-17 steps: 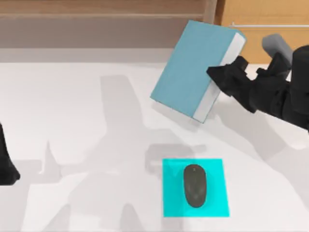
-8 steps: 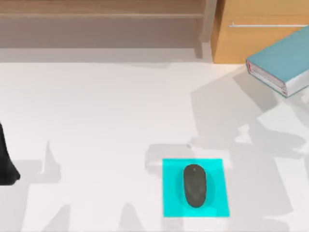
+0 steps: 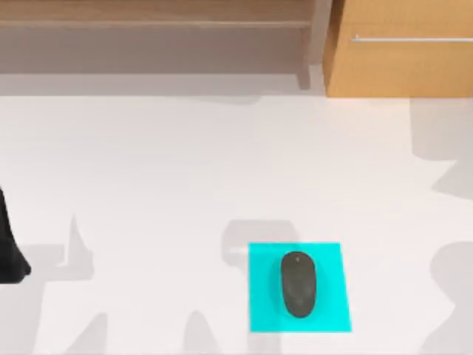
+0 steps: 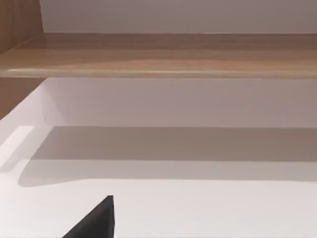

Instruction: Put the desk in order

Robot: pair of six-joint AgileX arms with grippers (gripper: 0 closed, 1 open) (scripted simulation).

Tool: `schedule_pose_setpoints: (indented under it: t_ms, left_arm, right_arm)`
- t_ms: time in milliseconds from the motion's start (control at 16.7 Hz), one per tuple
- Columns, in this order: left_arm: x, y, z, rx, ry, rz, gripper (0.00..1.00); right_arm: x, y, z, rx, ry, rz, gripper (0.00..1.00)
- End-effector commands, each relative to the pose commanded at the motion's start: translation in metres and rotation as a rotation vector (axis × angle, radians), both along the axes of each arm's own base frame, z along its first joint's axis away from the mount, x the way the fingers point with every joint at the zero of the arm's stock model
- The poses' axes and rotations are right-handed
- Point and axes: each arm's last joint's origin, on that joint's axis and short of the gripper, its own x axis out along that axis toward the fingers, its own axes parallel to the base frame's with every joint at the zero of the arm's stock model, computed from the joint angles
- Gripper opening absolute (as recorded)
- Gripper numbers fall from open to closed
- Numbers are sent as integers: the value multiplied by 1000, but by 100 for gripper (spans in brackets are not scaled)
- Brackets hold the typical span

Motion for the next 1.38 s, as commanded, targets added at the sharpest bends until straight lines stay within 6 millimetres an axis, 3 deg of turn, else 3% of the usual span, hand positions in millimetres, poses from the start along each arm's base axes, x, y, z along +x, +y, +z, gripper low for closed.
schedule_pose_setpoints:
  t_ms: [240, 660, 1020, 1260, 1380]
  left_arm:
    - [0, 0, 0, 0, 0, 0, 100]
    - [0, 0, 0, 0, 0, 0, 100]
    - [0, 0, 0, 0, 0, 0, 100]
    - [0, 0, 0, 0, 0, 0, 100]
    - [0, 0, 0, 0, 0, 0, 100]
  right_arm:
    - [15, -21, -11, 36, 5, -48, 0]
    - [17, -19, -13, 40, 9, -43, 0]
    - [42, -21, -16, 37, 4, -46, 0]
    - [46, -22, -17, 38, 7, -50, 0]
    - [46, -22, -17, 38, 7, -50, 15]
